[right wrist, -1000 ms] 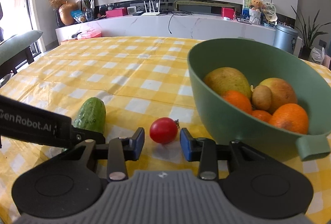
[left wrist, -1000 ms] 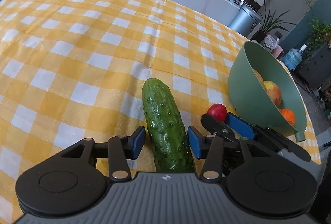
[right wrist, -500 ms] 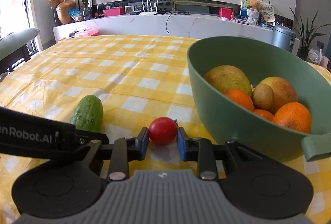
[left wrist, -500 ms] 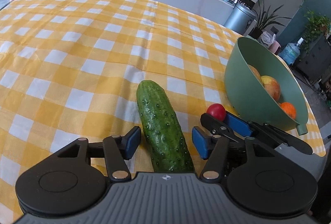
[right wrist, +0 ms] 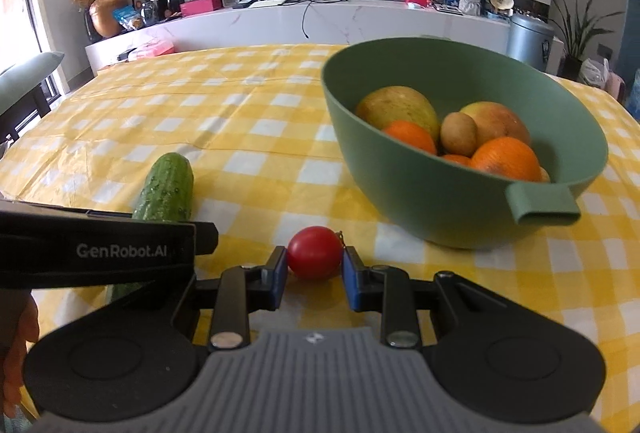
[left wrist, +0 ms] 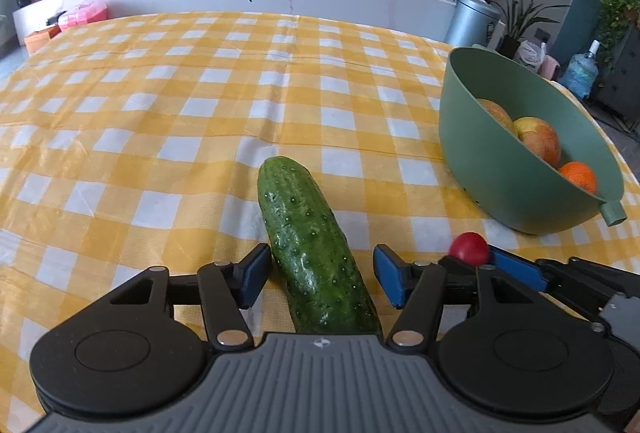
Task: Organize fruits
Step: 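Grasp the cucumber with the left gripper while the right gripper grasps the red plum, then lift the cucumber and plum and carry both over the green bowl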
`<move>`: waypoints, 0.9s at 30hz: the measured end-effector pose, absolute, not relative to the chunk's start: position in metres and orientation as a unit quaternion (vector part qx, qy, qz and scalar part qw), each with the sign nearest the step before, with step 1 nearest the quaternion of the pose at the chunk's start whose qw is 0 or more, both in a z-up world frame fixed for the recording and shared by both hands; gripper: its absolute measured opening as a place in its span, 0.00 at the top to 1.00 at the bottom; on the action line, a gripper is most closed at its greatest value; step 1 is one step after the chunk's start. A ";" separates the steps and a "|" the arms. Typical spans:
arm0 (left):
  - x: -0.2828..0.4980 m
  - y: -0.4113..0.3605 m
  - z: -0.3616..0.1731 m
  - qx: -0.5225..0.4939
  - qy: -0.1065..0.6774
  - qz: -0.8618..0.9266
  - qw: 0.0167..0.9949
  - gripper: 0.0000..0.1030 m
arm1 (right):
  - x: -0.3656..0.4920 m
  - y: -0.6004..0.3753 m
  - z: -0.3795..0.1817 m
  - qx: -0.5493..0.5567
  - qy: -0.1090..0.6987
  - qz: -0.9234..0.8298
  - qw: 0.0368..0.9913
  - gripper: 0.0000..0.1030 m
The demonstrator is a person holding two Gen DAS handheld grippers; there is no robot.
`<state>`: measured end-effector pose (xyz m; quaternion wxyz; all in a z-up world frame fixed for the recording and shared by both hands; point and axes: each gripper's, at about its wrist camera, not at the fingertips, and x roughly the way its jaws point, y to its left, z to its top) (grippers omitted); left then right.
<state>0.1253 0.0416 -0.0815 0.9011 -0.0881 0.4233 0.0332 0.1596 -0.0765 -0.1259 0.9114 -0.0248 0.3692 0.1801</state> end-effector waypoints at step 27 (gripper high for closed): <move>0.101 0.038 -0.063 -0.096 0.388 0.035 0.916 0.55 | 0.144 -0.092 -0.107 0.004 0.342 0.189 0.920 0.75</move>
